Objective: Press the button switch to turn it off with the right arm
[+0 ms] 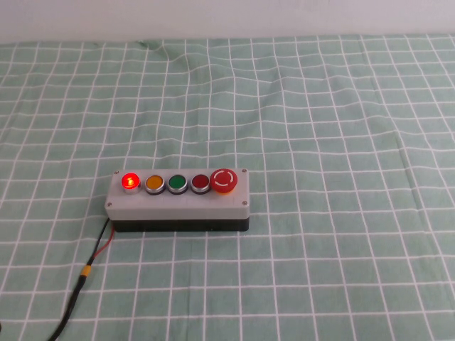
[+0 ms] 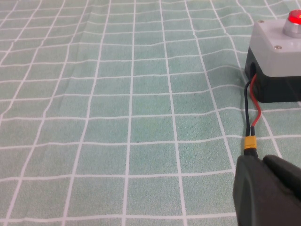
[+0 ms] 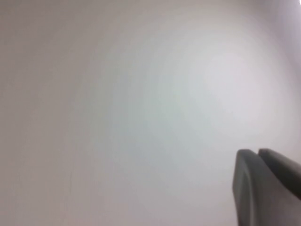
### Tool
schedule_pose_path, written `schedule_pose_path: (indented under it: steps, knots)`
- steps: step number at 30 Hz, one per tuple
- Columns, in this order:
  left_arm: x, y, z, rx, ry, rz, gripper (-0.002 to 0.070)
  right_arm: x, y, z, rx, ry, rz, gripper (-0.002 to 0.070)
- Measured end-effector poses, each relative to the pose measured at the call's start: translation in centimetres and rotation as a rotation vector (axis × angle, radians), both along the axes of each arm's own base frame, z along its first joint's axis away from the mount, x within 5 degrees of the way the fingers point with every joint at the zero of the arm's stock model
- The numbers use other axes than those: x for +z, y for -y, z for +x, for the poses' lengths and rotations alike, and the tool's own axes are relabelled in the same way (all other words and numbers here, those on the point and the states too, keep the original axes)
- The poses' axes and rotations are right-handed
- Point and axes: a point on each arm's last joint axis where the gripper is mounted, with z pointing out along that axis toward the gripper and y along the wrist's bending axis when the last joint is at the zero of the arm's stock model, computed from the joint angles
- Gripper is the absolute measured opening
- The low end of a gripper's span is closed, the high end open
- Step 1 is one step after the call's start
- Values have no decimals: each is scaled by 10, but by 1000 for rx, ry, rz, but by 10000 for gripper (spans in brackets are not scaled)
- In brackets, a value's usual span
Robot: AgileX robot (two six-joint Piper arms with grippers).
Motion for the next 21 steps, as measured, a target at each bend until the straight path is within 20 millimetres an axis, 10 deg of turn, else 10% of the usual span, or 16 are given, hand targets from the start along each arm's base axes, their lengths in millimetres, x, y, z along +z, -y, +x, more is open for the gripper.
schedule_pose_path:
  steps: [10,21]
  knots:
    - [0,0,0,0,0,0,-3,78,-1,-30,187,102,151,-16]
    - [0,0,0,0,0,0,-3,117,-19,34,265,-535,105,-16]
